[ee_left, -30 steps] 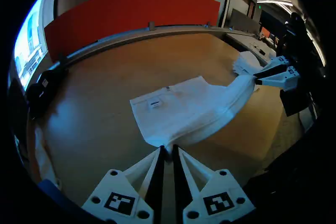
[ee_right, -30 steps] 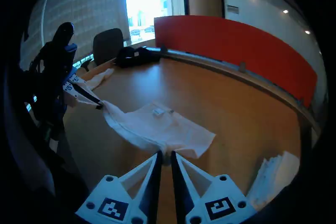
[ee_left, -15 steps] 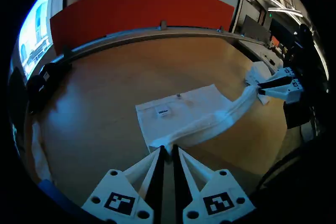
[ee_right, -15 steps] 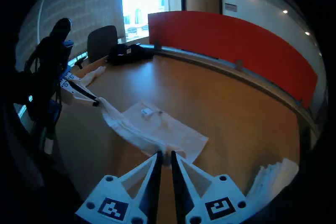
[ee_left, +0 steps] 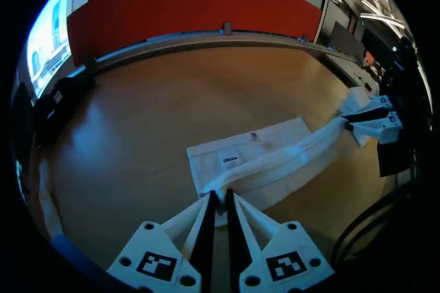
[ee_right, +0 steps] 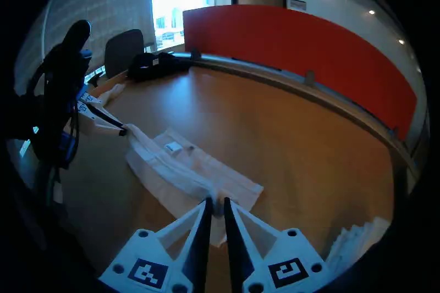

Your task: Fold towel

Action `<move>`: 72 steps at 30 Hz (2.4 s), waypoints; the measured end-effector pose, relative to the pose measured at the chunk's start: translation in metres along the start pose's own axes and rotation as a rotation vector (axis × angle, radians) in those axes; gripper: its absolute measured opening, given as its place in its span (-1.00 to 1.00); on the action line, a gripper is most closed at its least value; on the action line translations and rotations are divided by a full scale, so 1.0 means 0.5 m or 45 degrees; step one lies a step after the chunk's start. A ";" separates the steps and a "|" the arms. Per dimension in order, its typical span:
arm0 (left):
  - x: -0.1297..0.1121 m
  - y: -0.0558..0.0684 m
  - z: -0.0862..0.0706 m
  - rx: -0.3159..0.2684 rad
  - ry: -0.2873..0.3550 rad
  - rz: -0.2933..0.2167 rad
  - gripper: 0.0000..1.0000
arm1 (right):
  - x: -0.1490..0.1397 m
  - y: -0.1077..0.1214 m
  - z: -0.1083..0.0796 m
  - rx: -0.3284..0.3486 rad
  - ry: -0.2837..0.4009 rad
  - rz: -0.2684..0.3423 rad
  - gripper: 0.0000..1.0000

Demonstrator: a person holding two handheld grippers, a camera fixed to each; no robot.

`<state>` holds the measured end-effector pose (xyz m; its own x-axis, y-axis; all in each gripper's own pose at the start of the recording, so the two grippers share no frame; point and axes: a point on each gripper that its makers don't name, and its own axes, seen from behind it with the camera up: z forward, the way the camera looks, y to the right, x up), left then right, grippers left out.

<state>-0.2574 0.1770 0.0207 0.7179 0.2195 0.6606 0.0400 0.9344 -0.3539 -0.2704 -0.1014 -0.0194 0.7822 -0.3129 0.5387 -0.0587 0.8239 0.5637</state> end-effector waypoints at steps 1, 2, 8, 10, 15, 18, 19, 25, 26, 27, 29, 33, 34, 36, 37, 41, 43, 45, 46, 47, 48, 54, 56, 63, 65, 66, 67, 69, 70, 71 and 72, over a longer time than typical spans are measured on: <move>-0.001 -0.001 0.004 0.001 -0.004 0.001 -0.72 | -0.002 0.001 0.003 0.000 -0.004 0.002 -0.68; -0.002 -0.001 0.008 0.003 -0.008 0.003 -0.72 | -0.005 0.003 0.007 -0.001 -0.008 0.005 -0.68; -0.013 -0.007 0.031 0.010 -0.034 0.014 -0.72 | -0.019 0.011 0.026 -0.007 -0.032 0.011 -0.68; -0.018 -0.012 0.044 0.023 -0.048 0.015 -0.71 | -0.023 0.014 0.037 -0.005 -0.041 0.019 -0.68; -0.026 -0.022 0.078 0.043 -0.076 0.023 -0.67 | -0.035 0.027 0.065 -0.015 -0.066 0.039 -0.68; -0.025 -0.026 0.095 0.045 -0.077 0.023 -0.66 | -0.042 0.035 0.080 -0.025 -0.077 0.050 -0.68; -0.024 -0.027 0.100 0.047 -0.077 0.021 -0.66 | -0.045 0.037 0.084 -0.028 -0.081 0.053 -0.68; -0.025 -0.040 0.126 0.057 -0.093 0.009 -0.56 | -0.057 0.047 0.107 -0.049 -0.101 0.069 -0.68; -0.025 -0.043 0.130 0.060 -0.094 0.008 -0.53 | -0.059 0.049 0.111 -0.055 -0.104 0.072 -0.67; -0.024 -0.045 0.133 0.063 -0.094 0.006 -0.49 | -0.060 0.051 0.114 -0.062 -0.107 0.074 -0.67; -0.023 -0.048 0.139 0.070 -0.092 0.000 -0.42 | -0.064 0.057 0.121 -0.077 -0.114 0.078 -0.66; -0.024 -0.058 0.145 0.095 -0.090 -0.012 -0.24 | -0.071 0.064 0.129 -0.103 -0.123 0.081 -0.62; -0.025 -0.059 0.146 0.098 -0.091 -0.012 -0.22 | -0.072 0.065 0.130 -0.107 -0.125 0.082 -0.62; -0.027 -0.063 0.149 0.107 -0.093 -0.011 -0.20 | -0.073 0.067 0.133 -0.116 -0.128 0.082 -0.57; -0.028 -0.065 0.150 0.112 -0.093 -0.009 -0.20 | -0.073 0.069 0.134 -0.119 -0.129 0.081 -0.54; -0.028 -0.076 0.152 0.142 -0.088 -0.009 -0.07 | -0.071 0.078 0.137 -0.137 -0.129 0.078 -0.42; -0.025 -0.080 0.152 0.150 -0.082 -0.017 -0.04 | -0.070 0.085 0.137 -0.154 -0.126 0.076 -0.34; -0.021 -0.085 0.152 0.159 -0.074 -0.026 0.07 | -0.068 0.092 0.137 -0.171 -0.125 0.073 -0.16; -0.018 -0.088 0.151 0.163 -0.070 -0.029 0.12 | -0.068 0.096 0.137 -0.178 -0.126 0.072 -0.04; -0.015 -0.092 0.150 0.168 -0.065 -0.034 0.17 | -0.068 0.099 0.137 -0.187 -0.126 0.070 0.10; -0.013 -0.095 0.148 0.174 -0.059 -0.035 0.23 | -0.066 0.101 0.135 -0.191 -0.123 0.068 0.22; 0.001 -0.116 0.135 0.206 -0.024 -0.045 0.85 | -0.061 0.110 0.124 -0.217 -0.103 0.061 0.89; 0.003 -0.123 0.130 0.217 -0.016 -0.050 0.90 | -0.061 0.114 0.120 -0.226 -0.099 0.067 0.90; -0.001 -0.130 0.119 0.227 -0.009 -0.064 0.91 | -0.059 0.114 0.108 -0.229 -0.089 0.079 0.90; -0.003 -0.129 0.117 0.224 -0.009 -0.069 0.91 | -0.058 0.112 0.105 -0.227 -0.086 0.078 0.90; -0.004 -0.128 0.116 0.223 -0.009 -0.070 0.91 | -0.057 0.111 0.104 -0.226 -0.085 0.077 0.90; -0.006 -0.128 0.115 0.224 -0.009 -0.070 0.91 | -0.057 0.110 0.103 -0.225 -0.084 0.076 0.90; -0.008 -0.128 0.112 0.223 -0.009 -0.070 0.91 | -0.056 0.106 0.100 -0.223 -0.081 0.075 0.90; -0.009 -0.127 0.110 0.223 -0.008 -0.068 0.91 | -0.056 0.105 0.099 -0.222 -0.080 0.076 0.90; -0.010 -0.126 0.109 0.223 -0.008 -0.066 0.91 | -0.056 0.102 0.097 -0.221 -0.078 0.076 0.90; -0.012 -0.125 0.107 0.223 -0.008 -0.064 0.91 | -0.057 0.100 0.096 -0.220 -0.078 0.076 0.90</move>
<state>-0.3012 0.1321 0.0744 0.7138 0.1725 0.6788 -0.0462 0.9787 -0.2001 -0.3252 -0.0738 0.0236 0.7412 -0.2844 0.6081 0.0072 0.9091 0.4164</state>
